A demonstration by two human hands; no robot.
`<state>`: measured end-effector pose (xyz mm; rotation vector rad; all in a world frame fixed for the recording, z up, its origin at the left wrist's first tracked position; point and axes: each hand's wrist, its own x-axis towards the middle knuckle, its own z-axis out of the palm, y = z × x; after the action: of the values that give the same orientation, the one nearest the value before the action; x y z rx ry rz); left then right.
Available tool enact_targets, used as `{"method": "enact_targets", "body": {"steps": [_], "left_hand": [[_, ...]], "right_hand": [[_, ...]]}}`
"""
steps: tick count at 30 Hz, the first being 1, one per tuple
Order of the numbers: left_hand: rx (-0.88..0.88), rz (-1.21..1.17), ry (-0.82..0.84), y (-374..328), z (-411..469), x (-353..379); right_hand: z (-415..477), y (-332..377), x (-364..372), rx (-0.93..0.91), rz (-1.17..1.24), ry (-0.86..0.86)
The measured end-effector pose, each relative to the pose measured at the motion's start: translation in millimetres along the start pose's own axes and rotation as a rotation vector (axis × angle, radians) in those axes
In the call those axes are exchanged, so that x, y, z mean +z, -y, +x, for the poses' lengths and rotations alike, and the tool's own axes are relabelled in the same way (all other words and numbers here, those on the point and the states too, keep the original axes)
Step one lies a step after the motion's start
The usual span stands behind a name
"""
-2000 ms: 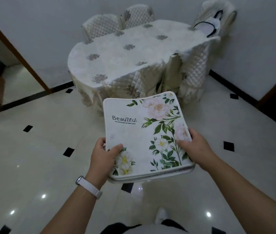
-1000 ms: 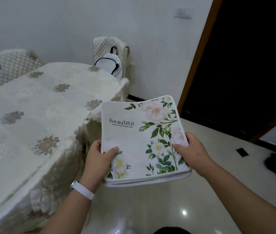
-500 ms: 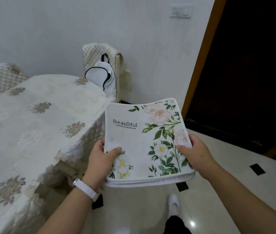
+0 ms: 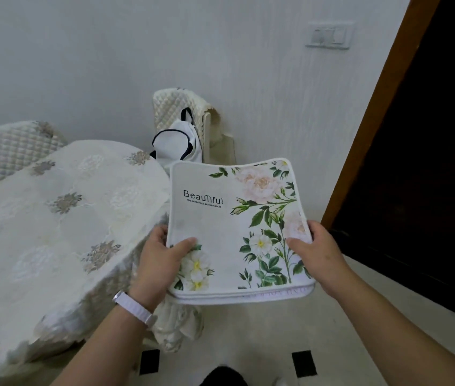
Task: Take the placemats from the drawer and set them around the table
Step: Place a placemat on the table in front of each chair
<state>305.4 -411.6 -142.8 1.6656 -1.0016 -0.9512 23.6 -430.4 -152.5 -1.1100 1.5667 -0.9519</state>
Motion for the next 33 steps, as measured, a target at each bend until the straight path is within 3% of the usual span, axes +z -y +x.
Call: {"method": "enact_targets", "body": {"steps": [11,20,33], "left_hand": [[-0.018,0.006,-0.065,-16.3,154.1,22.8],[-0.09,-0.041,-0.148,-17.9,292.0,7.3],[-0.172,-0.05,-0.338,-20.6,400.7,-13.0]], "right_hand": [[155.5,58.1,37.8,-0.038,-0.037,0.072],[296.1,116.8,113.7,-0.065,-0.146,0.194],[435.9,155.5,206.7,-0.069,-0.168,0.395]]}}
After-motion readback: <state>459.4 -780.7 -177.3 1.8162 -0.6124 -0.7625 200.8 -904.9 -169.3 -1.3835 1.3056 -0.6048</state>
